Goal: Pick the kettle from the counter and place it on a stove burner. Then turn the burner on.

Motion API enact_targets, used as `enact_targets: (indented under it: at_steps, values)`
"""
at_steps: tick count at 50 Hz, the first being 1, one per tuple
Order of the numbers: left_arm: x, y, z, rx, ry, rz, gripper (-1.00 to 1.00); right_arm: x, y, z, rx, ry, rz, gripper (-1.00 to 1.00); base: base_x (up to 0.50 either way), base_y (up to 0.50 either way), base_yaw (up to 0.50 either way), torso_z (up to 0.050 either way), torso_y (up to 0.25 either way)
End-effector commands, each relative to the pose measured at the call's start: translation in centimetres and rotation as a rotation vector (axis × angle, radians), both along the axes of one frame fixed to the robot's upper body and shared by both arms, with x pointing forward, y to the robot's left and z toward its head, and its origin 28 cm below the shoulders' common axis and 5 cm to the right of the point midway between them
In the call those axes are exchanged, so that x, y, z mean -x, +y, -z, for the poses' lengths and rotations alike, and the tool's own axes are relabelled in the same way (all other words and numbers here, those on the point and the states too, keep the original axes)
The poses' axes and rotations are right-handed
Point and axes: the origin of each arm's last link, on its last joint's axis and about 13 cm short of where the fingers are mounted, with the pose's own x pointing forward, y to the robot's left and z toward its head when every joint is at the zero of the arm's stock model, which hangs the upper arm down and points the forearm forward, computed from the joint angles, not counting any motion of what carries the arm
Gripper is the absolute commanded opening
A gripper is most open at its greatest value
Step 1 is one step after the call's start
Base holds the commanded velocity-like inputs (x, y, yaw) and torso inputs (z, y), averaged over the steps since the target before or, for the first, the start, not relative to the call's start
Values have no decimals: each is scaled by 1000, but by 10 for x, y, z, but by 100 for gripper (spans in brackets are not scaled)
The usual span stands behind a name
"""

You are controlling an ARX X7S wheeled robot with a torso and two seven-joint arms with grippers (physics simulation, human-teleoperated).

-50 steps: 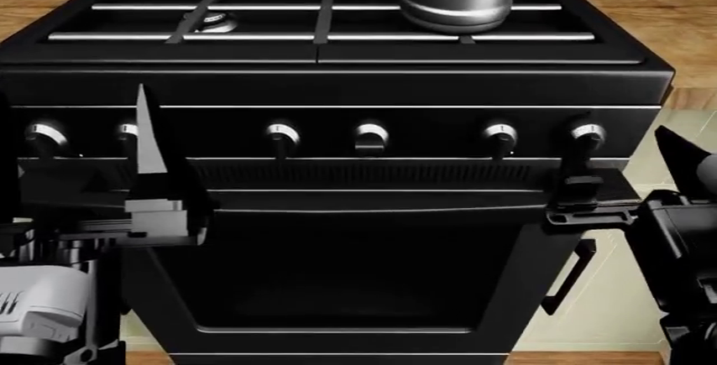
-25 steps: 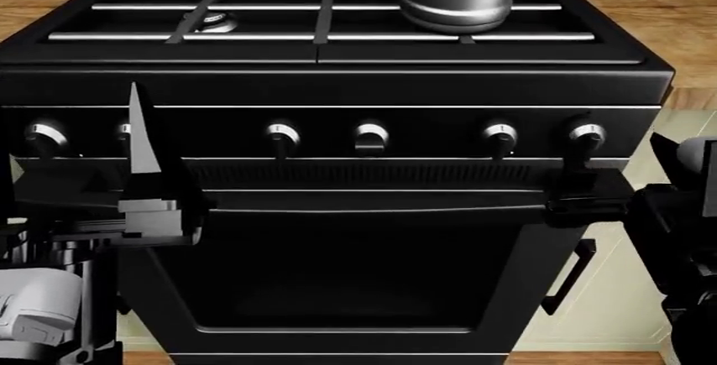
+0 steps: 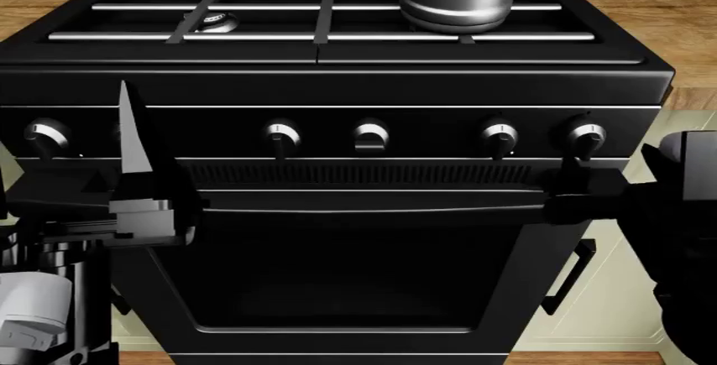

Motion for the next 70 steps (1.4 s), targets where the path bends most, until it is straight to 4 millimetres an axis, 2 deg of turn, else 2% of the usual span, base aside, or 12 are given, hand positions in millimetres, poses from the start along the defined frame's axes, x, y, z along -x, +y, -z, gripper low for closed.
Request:
enact_targets:
  at_steps: [1, 13, 23, 52, 53, 70]
  values:
    - [-1, 0, 0, -1, 1, -1, 100, -10, -4, 3, -26, 16, 21, 100, 0, 0, 0, 0, 0]
    - [-2, 0, 2, -2, 17, 7, 100, -18, -3, 4, -28, 51, 32, 100, 0, 0, 0, 0, 0]
    - [-3, 0, 2, 0, 22, 9, 100, -33, -2, 1, -22, 65, 53, 100, 0, 0, 0, 0, 0]
    - [-4, 0, 3, 6, 25, 8, 100, -54, -2, 12, -12, 111, 44, 100, 0, 0, 0, 0, 0]
    - [-4, 0, 3, 6, 25, 9, 100, -54, -2, 12, -9, 111, 44, -100, 0, 0, 0, 0, 0]
    - [-4, 0, 2, 15, 28, 15, 100, -54, 1, 7, 9, 112, 27, -100, 6, 0, 4, 0, -2]
